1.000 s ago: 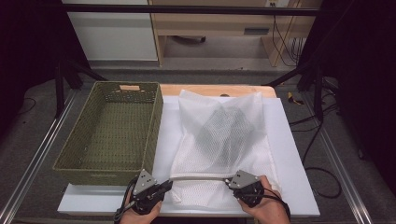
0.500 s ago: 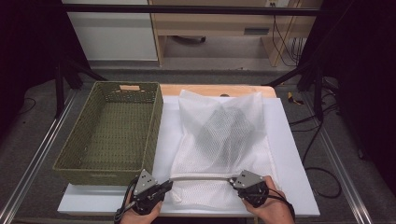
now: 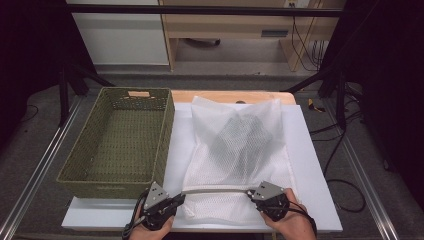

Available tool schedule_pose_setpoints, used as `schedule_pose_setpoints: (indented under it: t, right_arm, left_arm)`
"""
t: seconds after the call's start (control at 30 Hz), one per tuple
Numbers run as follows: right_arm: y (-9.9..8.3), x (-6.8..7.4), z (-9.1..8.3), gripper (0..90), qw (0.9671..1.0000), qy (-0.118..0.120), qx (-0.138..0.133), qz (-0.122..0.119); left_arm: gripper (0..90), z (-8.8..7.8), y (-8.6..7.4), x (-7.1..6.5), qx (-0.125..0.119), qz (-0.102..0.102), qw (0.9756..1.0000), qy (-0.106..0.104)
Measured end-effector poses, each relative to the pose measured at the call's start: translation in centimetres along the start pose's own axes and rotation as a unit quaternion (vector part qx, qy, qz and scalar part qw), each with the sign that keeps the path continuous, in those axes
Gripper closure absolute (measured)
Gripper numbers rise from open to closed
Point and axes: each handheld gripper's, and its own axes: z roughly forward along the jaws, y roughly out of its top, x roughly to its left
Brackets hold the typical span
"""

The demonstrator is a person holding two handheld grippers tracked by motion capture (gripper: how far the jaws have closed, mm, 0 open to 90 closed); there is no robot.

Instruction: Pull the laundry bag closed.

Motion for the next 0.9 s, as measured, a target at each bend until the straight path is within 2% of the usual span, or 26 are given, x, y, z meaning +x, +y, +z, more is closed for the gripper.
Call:
schedule_pose_setpoints:
  t: [0.47, 0.8, 0.9]
  right_arm:
    - [-0.02, -0.05, -0.09, 81.7, 1.0000, 0.005, 0.000, 0.001]
    - [-0.05, -0.25, -0.40, 81.8, 1.0000, 0.001, 0.003, -0.008]
    - [-0.19, -0.39, -0.53, 81.8, 1.0000, 0.004, 0.002, -0.004]
  left_arm:
    - [88.2, -0.09, 0.08, 0.05, -0.001, 0.001, 1.0000, 0.000]
    - [88.2, -0.18, 0.18, -0.04, -0.004, 0.002, 1.0000, 0.000]
    - [88.2, -0.21, 0.19, 0.00, -0.004, 0.002, 1.0000, -0.001]
